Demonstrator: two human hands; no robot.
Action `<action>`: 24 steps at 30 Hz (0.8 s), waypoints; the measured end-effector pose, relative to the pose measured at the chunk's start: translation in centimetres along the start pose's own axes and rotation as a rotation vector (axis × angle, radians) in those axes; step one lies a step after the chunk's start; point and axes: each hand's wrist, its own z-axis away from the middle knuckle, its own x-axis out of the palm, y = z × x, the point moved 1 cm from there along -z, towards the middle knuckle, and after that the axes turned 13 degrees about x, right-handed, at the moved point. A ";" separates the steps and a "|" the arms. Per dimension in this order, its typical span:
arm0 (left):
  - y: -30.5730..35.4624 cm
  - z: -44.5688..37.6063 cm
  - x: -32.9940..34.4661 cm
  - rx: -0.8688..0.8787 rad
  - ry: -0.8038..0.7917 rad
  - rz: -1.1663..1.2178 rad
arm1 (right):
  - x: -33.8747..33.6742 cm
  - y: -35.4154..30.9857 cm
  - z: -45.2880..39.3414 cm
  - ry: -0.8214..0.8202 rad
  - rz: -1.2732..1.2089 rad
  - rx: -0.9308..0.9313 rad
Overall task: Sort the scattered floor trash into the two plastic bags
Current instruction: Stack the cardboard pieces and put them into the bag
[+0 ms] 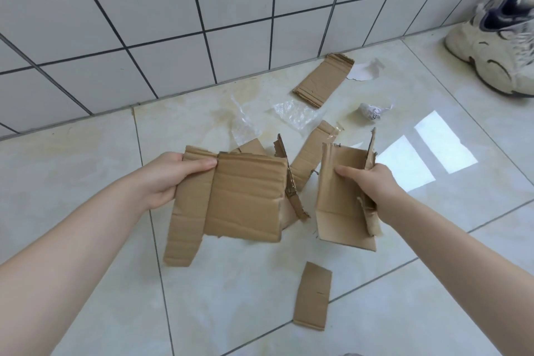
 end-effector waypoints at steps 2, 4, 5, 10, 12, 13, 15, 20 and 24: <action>0.8 -1.5 1.4 0.031 0.092 -0.027 | 0.3 -1.5 -0.3 -0.006 0.001 -0.007; 1.6 -3.3 2.5 0.061 0.191 -0.074 | 0.7 -3.2 -1.0 0.002 0.019 -0.045; 2.0 -4.4 2.8 0.080 0.234 -0.101 | 0.9 -4.1 -1.3 0.003 0.022 -0.069; 3.8 -8.9 4.4 0.167 0.369 -0.262 | 2.1 -7.4 -3.2 -0.055 0.001 -0.018; 4.2 -10.0 5.4 0.255 0.350 -0.349 | 2.9 -7.7 -3.9 -0.051 0.010 0.037; 4.3 -10.5 5.9 0.294 0.323 -0.405 | 3.3 -7.6 -4.3 -0.052 0.016 0.064; 4.1 -11.2 6.6 0.311 0.250 -0.533 | 4.2 -7.1 -4.6 -0.076 0.024 0.103; 2.3 -12.1 6.5 0.183 0.195 -0.683 | 4.8 -6.2 -5.3 -0.095 0.027 0.122; 1.8 -11.8 6.1 0.177 0.255 -0.738 | 4.9 -6.2 -5.2 -0.078 0.018 0.097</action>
